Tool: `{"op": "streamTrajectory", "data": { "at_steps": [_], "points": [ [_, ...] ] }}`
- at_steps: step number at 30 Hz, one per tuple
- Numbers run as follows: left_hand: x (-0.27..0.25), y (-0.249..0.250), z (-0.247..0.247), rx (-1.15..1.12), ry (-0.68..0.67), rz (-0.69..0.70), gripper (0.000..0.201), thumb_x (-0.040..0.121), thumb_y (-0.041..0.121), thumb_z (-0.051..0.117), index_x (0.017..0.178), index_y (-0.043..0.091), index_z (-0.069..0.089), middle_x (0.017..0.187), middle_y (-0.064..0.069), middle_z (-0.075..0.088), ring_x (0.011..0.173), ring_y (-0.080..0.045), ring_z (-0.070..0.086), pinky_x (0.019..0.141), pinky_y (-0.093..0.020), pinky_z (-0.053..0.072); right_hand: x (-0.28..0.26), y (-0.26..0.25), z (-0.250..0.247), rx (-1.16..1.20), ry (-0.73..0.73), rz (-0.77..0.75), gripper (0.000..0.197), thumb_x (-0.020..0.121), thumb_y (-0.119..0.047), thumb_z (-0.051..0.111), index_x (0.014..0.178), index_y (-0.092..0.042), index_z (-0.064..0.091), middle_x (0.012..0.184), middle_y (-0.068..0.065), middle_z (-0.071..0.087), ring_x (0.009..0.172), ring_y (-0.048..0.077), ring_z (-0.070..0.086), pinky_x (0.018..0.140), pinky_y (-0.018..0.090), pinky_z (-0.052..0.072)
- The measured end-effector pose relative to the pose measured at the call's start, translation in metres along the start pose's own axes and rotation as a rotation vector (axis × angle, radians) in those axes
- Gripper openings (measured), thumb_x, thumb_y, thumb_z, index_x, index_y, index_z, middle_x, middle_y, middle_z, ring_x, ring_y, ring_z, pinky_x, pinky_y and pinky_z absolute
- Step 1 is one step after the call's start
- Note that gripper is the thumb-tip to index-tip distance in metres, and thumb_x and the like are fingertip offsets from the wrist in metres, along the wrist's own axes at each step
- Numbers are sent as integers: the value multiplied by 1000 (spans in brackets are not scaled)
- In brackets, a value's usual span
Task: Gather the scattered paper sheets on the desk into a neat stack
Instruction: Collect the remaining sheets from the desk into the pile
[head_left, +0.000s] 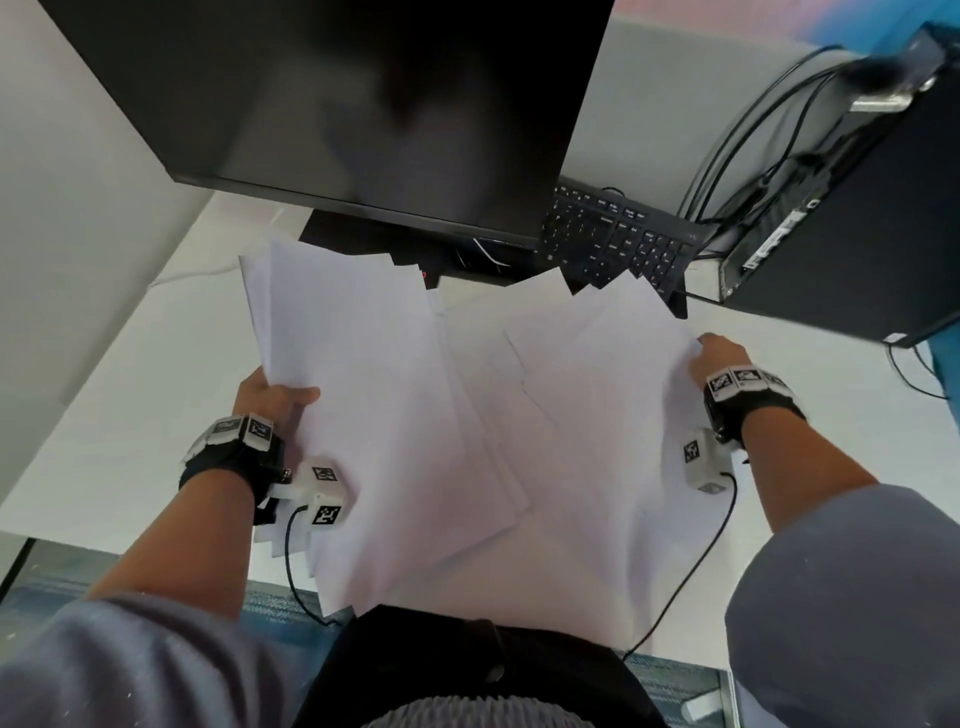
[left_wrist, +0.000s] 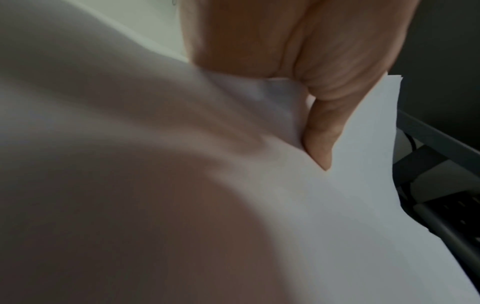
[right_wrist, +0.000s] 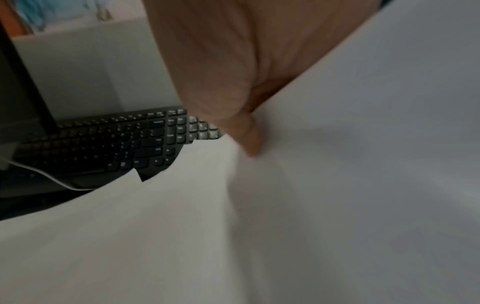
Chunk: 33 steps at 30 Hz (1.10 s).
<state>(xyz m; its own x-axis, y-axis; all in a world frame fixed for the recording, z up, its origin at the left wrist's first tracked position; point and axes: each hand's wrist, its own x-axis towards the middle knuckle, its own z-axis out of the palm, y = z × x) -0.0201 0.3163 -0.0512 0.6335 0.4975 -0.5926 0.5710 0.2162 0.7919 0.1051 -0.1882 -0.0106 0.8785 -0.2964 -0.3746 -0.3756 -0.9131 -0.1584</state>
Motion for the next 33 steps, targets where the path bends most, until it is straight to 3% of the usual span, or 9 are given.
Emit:
{"op": "streamTrajectory", "data": {
  "at_steps": [3, 6, 11, 17, 21, 24, 27, 29, 33],
  "points": [
    [2, -1, 2, 33, 33, -15, 52, 47, 0, 75, 96, 18, 69, 103, -15, 72, 97, -40, 67, 89, -63, 47, 12, 2, 11, 3, -74, 33, 49, 91, -14, 54, 137, -5, 42, 141, 21, 43, 131, 37, 42, 106, 39, 35],
    [-19, 9, 15, 42, 49, -18, 47, 59, -8, 71, 102, 11, 67, 106, -19, 69, 99, -40, 65, 91, -60, 47, 20, -5, 18, 13, -128, 95, 74, 78, -35, 73, 138, -9, 38, 140, 19, 35, 133, 37, 34, 107, 44, 33],
    [-37, 14, 30, 112, 92, 17, 40, 75, -11, 64, 109, 8, 61, 93, -12, 63, 90, -28, 58, 86, -38, 47, 35, -11, 23, 97, -209, 117, 95, 61, -40, 85, 133, -6, 33, 136, 15, 47, 129, 37, 42, 107, 49, 37],
    [-36, 10, 31, 127, 90, 8, 44, 76, -12, 64, 116, 4, 60, 100, -12, 62, 93, -28, 57, 85, -37, 44, 30, -20, 29, 34, -293, -5, 89, 74, -40, 76, 144, -6, 33, 152, 11, 32, 140, 30, 31, 114, 37, 27],
    [-35, 8, 30, 111, 83, 7, 44, 75, -13, 64, 115, 5, 60, 94, -12, 64, 94, -29, 59, 87, -39, 46, 26, -25, 18, 180, -262, -126, 58, 79, -17, 73, 131, -3, 50, 135, 15, 53, 122, 32, 51, 103, 37, 37],
    [-38, 8, 26, 69, 60, 11, 45, 74, -11, 66, 115, 6, 61, 94, -11, 65, 96, -31, 61, 90, -43, 47, 22, -30, 0, 242, -147, -205, 45, 83, -1, 62, 128, -6, 54, 127, 14, 58, 118, 31, 54, 98, 33, 40],
    [-42, 9, 15, 4, 29, 1, 51, 69, -7, 69, 117, 8, 62, 110, -14, 67, 101, -35, 63, 93, -52, 47, 19, -30, -19, 398, 7, -170, 35, 81, 7, 52, 111, -7, 64, 100, 12, 63, 97, 27, 62, 65, 14, 46],
    [-44, 12, 4, -32, 25, 19, 48, 71, -9, 67, 115, 8, 62, 107, -15, 68, 102, -37, 63, 92, -53, 47, 17, -31, -27, 497, 67, -127, 26, 80, 7, 51, 97, -8, 65, 90, 8, 60, 85, 20, 58, 45, 9, 42],
    [-41, 17, -26, -26, 71, 57, 37, 68, -6, 70, 97, 16, 67, 96, -9, 69, 100, -35, 63, 93, -51, 47, 14, -35, -26, 561, 54, -48, 28, 80, 2, 56, 108, -1, 64, 102, 13, 65, 98, 27, 63, 75, 25, 43]
  ]
}}
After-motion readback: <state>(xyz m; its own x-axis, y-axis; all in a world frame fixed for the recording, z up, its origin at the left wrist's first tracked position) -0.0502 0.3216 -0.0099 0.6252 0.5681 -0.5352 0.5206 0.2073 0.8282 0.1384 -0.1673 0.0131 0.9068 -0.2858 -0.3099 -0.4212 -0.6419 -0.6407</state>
